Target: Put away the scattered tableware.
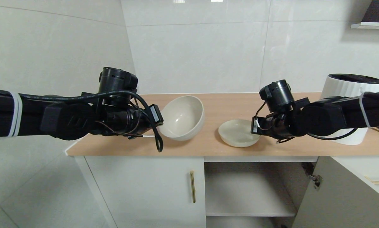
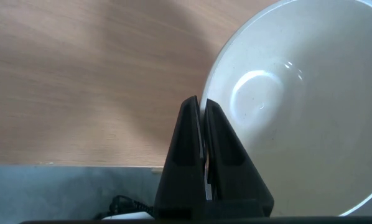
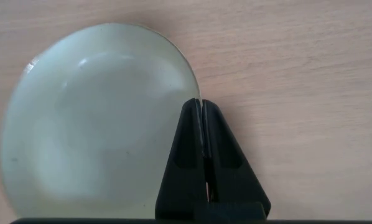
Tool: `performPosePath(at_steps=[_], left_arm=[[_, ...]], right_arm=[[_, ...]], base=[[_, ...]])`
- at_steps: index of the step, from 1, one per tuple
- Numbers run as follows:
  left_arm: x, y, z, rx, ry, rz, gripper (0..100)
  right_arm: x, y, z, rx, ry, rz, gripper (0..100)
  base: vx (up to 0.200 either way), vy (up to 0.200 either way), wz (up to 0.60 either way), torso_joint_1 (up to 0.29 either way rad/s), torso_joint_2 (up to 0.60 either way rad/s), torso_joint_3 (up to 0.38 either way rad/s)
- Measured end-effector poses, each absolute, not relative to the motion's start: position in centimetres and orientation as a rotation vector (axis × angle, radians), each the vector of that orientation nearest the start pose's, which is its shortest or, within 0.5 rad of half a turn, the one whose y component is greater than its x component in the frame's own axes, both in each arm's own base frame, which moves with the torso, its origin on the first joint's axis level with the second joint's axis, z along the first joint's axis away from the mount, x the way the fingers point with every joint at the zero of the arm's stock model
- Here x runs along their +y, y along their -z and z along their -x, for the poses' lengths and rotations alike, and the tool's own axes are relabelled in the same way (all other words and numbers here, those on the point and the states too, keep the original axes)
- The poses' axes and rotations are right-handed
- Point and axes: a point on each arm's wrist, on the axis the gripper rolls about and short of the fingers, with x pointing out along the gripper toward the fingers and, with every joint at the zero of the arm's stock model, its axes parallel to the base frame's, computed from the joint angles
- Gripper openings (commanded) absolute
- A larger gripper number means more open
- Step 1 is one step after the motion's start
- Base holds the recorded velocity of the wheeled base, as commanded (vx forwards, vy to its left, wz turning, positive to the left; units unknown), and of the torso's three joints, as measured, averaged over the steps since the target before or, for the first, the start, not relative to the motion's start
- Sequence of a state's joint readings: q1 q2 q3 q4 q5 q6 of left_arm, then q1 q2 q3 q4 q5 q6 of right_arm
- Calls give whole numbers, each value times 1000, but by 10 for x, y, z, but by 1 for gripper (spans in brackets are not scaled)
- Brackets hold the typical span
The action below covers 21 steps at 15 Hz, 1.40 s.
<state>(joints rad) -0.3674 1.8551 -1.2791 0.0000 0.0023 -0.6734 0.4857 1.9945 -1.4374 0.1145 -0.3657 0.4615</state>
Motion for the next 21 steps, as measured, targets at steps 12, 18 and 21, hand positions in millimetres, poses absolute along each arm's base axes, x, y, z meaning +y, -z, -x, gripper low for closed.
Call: performPosePath(at_steps=[12, 18, 21], left_arm=[[-93, -226, -228, 630, 453, 478, 0], [-91, -219, -220, 650, 458, 458, 0], [-92, -216, -221, 659, 457, 455, 0]], right_arm=[[120, -236, -241, 790, -225, -266, 0], [107, -230, -216, 802, -240, -232, 0], [106, -229, -215, 807, -239, -229, 0]], base=[[0, 0, 0, 0, 0, 0], [-33, 0, 0, 0, 0, 0], [-133, 0, 0, 2, 6, 0]])
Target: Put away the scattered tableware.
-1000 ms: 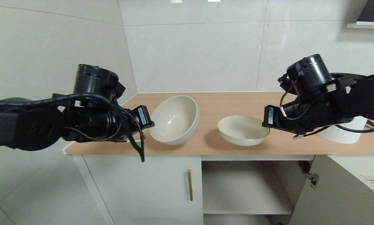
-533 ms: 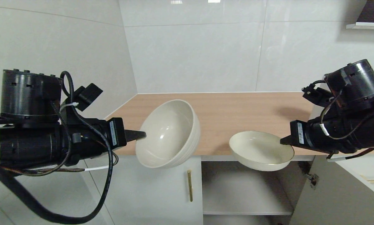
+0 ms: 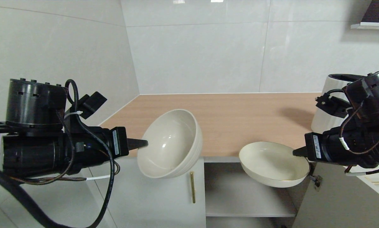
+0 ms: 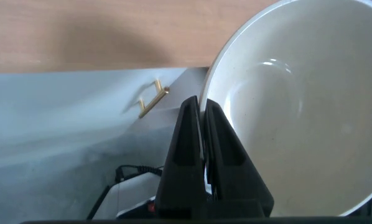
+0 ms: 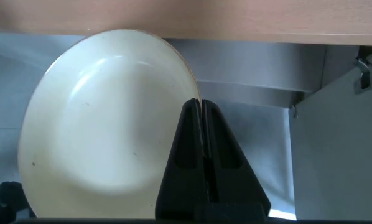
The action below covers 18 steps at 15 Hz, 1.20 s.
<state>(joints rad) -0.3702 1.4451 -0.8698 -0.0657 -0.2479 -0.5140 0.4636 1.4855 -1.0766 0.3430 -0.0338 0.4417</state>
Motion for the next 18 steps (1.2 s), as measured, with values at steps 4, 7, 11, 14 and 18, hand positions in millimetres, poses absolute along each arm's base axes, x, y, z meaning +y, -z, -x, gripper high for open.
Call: performPosePath(at_steps=[4, 7, 11, 14, 18], left_arm=[[-93, -215, -221, 665, 461, 452, 0], [-94, -214, -222, 671, 463, 451, 0], [-94, -213, -222, 673, 466, 436, 0], [-94, -212, -222, 675, 465, 436, 0], [-94, -212, -222, 677, 465, 436, 0]], right_arm=[[107, -228, -215, 811, -238, -227, 0], [109, -223, -219, 830, -231, -221, 0], [112, -213, -226, 866, -222, -208, 0], [114, -208, -229, 885, -216, -201, 0], [115, -203, -231, 902, -211, -195, 0]], base=[[0, 0, 0, 0, 0, 0], [0, 0, 0, 0, 0, 0], [0, 0, 0, -33, 82, 51], [0, 0, 0, -152, 396, 238], [0, 0, 0, -166, 461, 292]])
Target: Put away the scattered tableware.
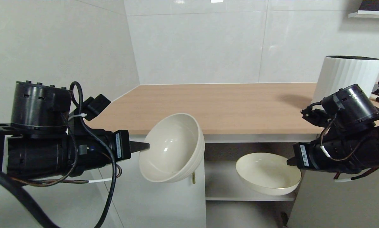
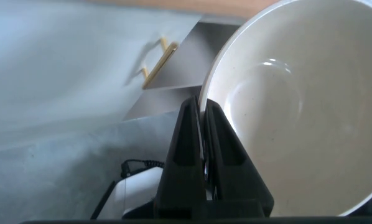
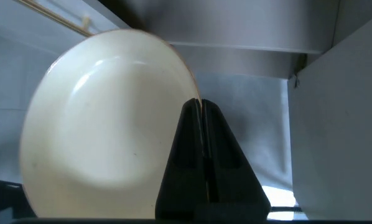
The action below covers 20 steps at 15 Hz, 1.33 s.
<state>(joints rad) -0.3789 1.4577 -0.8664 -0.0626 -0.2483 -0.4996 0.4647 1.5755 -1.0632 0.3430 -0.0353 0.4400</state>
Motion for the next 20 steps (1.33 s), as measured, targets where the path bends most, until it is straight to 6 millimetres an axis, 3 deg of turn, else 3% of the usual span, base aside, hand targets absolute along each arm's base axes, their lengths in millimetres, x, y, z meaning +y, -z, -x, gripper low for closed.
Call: performPosePath(at_steps=[6, 13, 17, 20], left_arm=[[-94, -212, -222, 680, 464, 436, 0], [-94, -212, -222, 677, 464, 436, 0], [-94, -212, -222, 677, 464, 436, 0], [-94, -212, -222, 677, 464, 436, 0]], right_arm=[[117, -197, -232, 925, -209, -185, 0], [121, -190, -234, 948, -223, -157, 0], [140, -160, -227, 1009, -327, 2, 0], [155, -124, -238, 1040, -341, 37, 0]], base=[[0, 0, 0, -126, 421, 293], [0, 0, 0, -12, 46, 29], [0, 0, 0, 0, 0, 0], [0, 0, 0, 0, 0, 0]])
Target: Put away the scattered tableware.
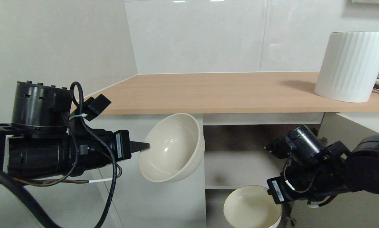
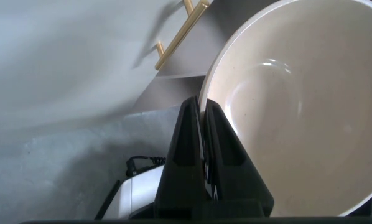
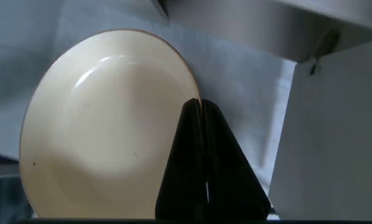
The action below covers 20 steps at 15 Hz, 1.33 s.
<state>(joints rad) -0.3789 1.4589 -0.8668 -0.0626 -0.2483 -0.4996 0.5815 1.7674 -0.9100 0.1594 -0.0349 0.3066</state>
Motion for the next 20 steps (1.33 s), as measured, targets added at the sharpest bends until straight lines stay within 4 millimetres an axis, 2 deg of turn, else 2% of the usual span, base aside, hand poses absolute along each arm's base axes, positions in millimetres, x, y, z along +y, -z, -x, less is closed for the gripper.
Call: performPosePath(at_steps=[3, 8, 11, 15, 20], left_arm=[[-94, -212, -222, 677, 464, 436, 0], [-95, -211, -222, 682, 465, 435, 0], [-96, -210, -221, 684, 472, 433, 0], [-98, -209, -222, 691, 473, 431, 0], [-100, -207, -222, 699, 477, 428, 0]], right_arm=[[165, -87, -263, 1032, -315, 29, 0], [158, -32, -317, 899, -205, -79, 0], [153, -4, -338, 830, -91, -94, 0], [144, 19, -358, 823, 2, -105, 0], [133, 31, -383, 773, 121, -102, 0]], base=[[0, 0, 0, 0, 0, 0], [0, 0, 0, 0, 0, 0], [0, 0, 0, 0, 0, 0], [0, 0, 0, 0, 0, 0], [0, 0, 0, 0, 0, 0]])
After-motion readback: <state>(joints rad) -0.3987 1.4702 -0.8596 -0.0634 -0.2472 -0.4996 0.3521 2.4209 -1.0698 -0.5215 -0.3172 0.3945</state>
